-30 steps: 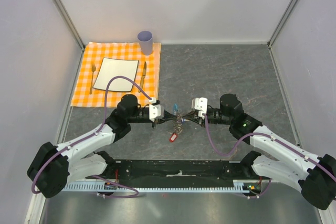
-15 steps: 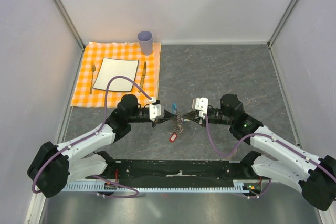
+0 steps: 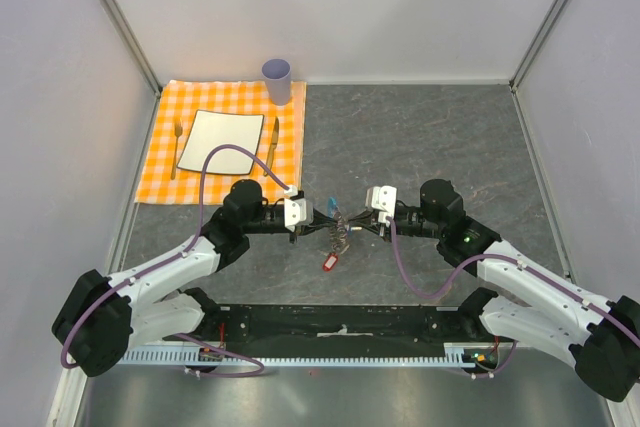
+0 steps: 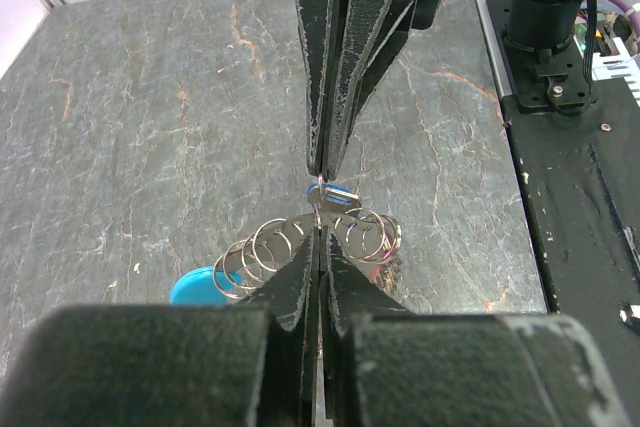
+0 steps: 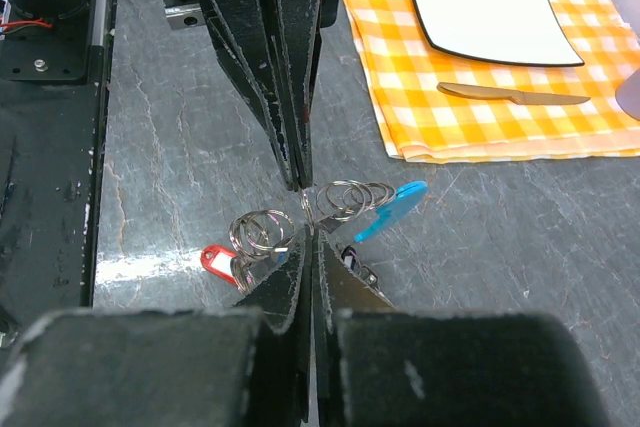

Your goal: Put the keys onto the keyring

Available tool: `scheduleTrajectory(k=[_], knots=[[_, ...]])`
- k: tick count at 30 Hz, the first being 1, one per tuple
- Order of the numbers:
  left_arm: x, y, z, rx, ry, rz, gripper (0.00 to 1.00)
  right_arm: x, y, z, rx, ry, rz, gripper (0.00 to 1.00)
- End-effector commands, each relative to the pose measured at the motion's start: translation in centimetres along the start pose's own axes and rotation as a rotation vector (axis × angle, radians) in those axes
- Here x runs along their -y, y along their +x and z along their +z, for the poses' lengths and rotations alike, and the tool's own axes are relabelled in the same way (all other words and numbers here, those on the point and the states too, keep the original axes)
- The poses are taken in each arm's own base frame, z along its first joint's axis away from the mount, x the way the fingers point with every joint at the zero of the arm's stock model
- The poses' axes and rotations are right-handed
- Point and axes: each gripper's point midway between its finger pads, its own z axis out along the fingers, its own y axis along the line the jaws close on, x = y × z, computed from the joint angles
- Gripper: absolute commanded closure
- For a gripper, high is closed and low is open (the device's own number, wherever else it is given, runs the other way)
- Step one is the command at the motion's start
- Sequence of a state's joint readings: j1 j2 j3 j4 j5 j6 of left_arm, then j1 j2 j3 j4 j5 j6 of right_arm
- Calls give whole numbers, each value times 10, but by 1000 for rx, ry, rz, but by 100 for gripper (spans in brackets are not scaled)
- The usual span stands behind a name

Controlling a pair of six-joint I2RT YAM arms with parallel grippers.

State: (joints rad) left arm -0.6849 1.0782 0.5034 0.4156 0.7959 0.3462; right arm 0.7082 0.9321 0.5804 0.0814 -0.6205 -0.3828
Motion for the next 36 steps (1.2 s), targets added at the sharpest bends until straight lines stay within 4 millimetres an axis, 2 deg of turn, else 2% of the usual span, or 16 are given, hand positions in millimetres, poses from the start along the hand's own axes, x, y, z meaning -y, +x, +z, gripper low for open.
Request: scheduleTrajectory(k=[1, 22, 36], knots=[[-3, -9, 0, 32, -2, 29, 98, 11, -23, 1, 58, 28, -68, 100], [-2, -11, 1, 38, 4, 32, 98, 6, -23, 5, 64, -3, -55, 100], [-3, -10, 1, 35, 3, 29, 98, 3, -29, 6, 93, -30, -55, 100]])
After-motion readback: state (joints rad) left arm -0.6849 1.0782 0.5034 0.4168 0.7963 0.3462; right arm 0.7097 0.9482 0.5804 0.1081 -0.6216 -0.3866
